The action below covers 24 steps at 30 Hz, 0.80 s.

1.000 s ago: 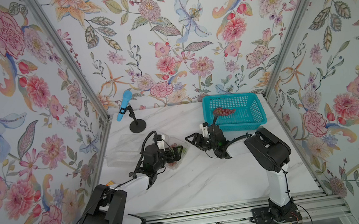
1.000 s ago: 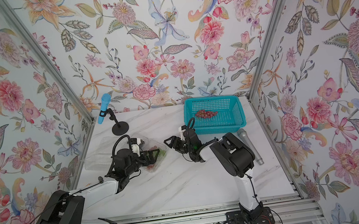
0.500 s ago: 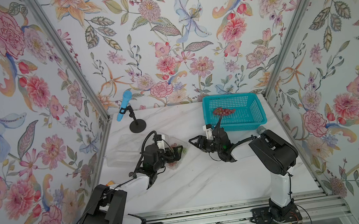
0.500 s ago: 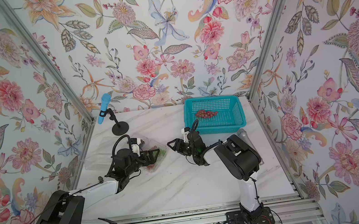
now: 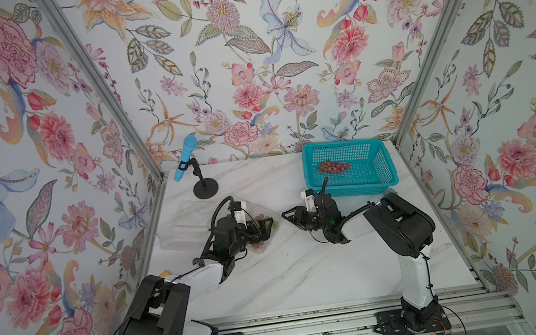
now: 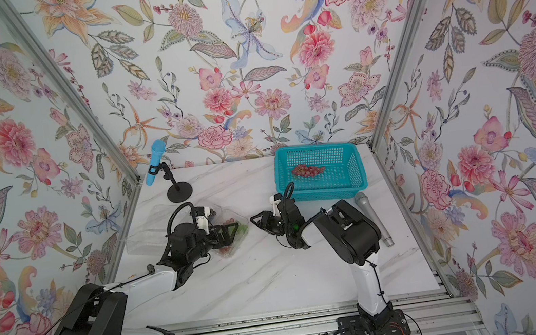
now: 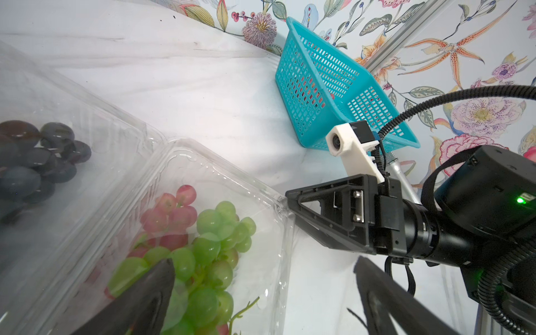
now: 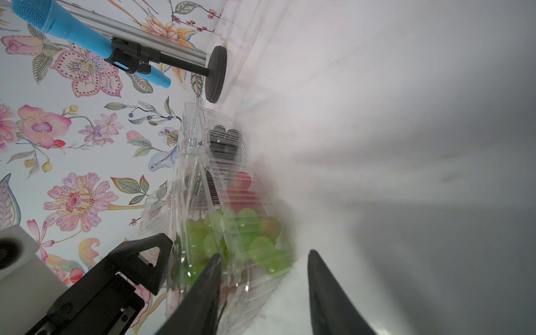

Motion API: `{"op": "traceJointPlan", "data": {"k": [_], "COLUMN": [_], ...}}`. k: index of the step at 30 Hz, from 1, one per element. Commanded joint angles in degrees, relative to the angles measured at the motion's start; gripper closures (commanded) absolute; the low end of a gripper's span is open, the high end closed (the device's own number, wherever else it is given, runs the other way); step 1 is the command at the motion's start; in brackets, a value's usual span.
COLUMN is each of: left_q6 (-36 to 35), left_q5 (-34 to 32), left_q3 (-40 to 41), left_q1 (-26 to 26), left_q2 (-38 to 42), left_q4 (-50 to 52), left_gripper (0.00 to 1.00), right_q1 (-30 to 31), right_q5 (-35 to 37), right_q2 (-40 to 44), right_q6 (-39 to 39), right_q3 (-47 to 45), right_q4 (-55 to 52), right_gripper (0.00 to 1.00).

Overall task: Pack grapes into containers
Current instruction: Close the packing box at the center of the board.

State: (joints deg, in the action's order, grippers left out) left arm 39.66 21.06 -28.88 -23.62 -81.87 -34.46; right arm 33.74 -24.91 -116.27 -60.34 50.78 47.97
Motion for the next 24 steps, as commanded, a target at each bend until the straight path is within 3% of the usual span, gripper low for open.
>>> {"op": "traceJointPlan", "data": {"k": [1,19,24], "left_q6": [0.75,1.08,0.64], "left_q5": [1.36,1.24,0.84], "left_q3": [1.49,2.24,2.87], "left_q1": [0.11,0.06,0.04], "left_q2": [-1.36,-2.16,-1.38], "left_q4": [0.49,-1.16,-0.72], "left_gripper": [0.0,0.0,0.0], "right_q1": [0.45,1.9,2.81], "right_q5": [-1.01,0.18,1.46], "right_q2": [-1.51,-3.94,-4.88], "right_q6": [-1.36,-3.4,-5.03], "right_q3": [1.83,2.44,1.84], "right_q4": [3.07,4.73,6.77], "right_gripper": [0.55,0.77,0.78]}}
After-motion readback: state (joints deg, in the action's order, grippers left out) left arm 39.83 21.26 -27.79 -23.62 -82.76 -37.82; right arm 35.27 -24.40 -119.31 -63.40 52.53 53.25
